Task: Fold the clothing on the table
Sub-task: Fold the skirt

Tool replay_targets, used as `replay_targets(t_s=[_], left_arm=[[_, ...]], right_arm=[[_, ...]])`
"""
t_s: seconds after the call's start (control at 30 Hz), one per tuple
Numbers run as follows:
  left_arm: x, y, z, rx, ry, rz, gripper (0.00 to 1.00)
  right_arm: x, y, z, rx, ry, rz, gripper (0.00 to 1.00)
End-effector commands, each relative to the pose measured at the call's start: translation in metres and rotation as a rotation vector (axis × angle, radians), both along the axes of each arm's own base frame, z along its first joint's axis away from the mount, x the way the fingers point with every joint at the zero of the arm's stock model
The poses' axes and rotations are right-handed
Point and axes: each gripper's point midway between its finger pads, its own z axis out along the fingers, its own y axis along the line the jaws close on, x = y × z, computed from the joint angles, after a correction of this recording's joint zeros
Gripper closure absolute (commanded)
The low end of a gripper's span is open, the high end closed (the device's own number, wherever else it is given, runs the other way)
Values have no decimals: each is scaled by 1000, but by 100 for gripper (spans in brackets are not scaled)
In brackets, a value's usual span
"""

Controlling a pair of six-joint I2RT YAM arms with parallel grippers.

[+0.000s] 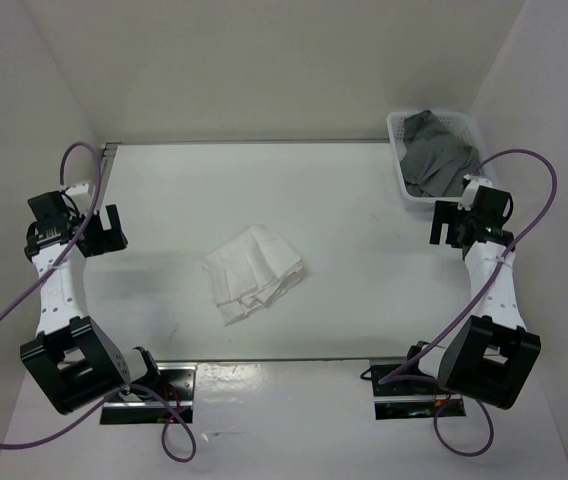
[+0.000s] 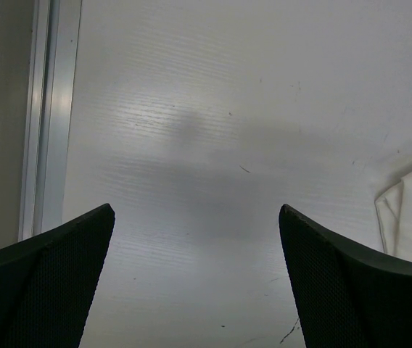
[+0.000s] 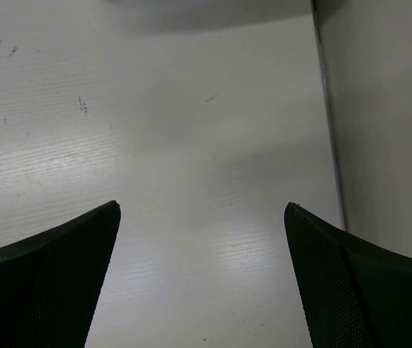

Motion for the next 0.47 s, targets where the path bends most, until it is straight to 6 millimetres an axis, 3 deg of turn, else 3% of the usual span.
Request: replay_targets(t_s=[0.0, 0.43], left_arm=[[9, 1, 10, -1, -45, -13, 0], [11, -2, 5, -22, -39, -38, 0]], right_arm=[[9, 1, 4, -1, -40, 34, 2], [5, 8, 5, 21, -39, 55, 1]])
